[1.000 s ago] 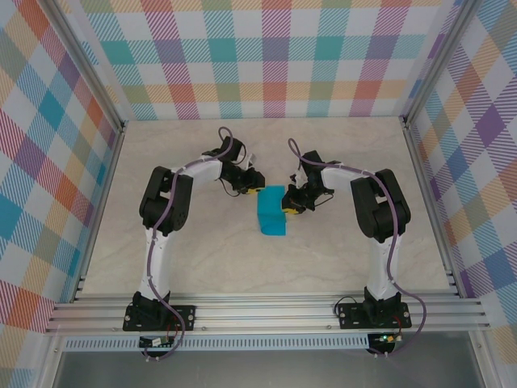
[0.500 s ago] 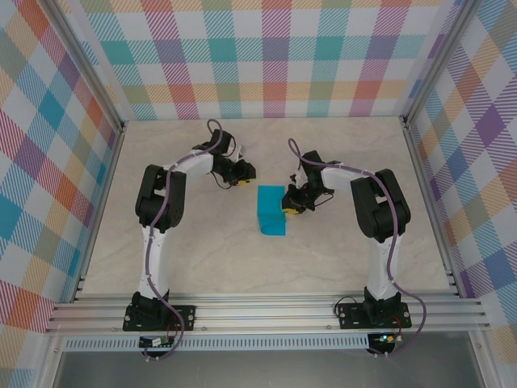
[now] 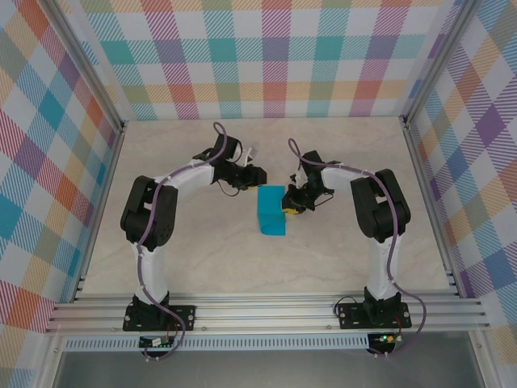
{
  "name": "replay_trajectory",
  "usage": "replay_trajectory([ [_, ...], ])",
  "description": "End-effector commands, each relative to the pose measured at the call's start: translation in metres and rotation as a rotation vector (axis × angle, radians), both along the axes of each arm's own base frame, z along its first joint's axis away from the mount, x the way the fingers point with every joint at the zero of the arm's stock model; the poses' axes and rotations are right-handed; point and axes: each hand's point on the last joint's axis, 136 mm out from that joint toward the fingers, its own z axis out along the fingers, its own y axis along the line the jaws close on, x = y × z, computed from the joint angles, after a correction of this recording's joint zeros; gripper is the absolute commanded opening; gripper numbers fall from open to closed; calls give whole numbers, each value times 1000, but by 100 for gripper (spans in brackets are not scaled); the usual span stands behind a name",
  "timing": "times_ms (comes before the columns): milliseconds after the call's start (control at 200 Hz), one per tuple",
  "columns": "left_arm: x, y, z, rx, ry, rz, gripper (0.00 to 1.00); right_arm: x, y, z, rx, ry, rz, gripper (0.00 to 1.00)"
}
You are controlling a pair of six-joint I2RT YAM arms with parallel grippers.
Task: Fold a paper plane with a square sheet of paper (fold left side to right side)
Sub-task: Hold the square sheet of paper at the center of the table.
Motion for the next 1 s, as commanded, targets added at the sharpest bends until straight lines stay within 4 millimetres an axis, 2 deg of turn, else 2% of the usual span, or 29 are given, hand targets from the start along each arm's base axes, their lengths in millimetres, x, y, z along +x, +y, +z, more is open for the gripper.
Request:
replay_trajectory([
  [0,-12,-16,-26,-12,58,-18,35,-29,-23,-54,-152,115,1,13],
  [105,-17,-21,-43,9,88,-22,34,-28,-23,-53,-152,110,1,13],
  [405,-25,-10,-80,90,149,-7,34,-17,-10,-35,-70,43,-11,13],
  [725,-33,-4,-91,123,165,-3,33,9,-2,26,86,-52,-23,12],
  [1000,-33,-3,-88,124,159,-2,33,50,8,43,134,-98,-46,10],
])
